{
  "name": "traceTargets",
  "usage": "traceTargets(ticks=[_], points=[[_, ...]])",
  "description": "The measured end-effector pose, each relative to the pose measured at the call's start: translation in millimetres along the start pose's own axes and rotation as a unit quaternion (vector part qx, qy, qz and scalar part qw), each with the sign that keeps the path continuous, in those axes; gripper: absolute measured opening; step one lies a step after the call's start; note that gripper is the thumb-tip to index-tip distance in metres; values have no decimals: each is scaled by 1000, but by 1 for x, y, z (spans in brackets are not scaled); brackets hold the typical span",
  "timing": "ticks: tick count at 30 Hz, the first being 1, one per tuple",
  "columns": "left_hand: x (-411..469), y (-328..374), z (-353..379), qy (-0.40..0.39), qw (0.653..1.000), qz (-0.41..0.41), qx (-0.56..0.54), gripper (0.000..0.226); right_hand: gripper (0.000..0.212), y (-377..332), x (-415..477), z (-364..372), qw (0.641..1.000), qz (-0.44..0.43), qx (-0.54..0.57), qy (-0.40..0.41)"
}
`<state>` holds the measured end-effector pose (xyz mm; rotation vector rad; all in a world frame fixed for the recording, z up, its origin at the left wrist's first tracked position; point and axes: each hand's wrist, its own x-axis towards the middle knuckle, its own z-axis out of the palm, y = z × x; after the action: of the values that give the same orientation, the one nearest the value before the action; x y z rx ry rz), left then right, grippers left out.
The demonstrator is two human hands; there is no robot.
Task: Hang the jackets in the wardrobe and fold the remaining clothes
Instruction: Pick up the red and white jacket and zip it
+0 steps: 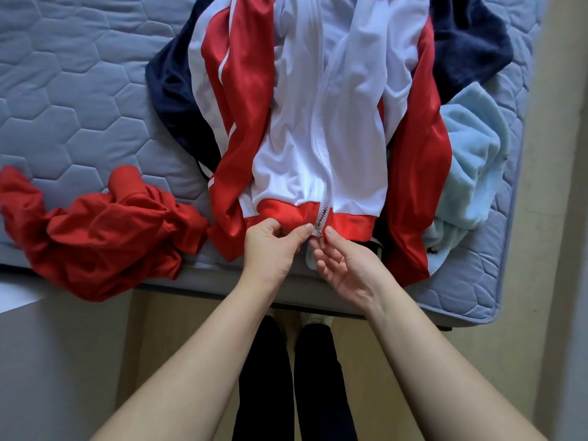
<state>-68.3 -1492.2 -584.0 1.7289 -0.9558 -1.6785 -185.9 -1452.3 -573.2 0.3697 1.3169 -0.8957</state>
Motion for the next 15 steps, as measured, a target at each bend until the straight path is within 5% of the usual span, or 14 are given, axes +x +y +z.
traceTargets(ticks=[10,15], points=[[0,5,-12,5,997,15,74,29,21,-20,-15,11,968,48,-244,-15],[-1,5,-16,6,998,9,58,23,20,-11,-9,11,929,-121,-349,32]])
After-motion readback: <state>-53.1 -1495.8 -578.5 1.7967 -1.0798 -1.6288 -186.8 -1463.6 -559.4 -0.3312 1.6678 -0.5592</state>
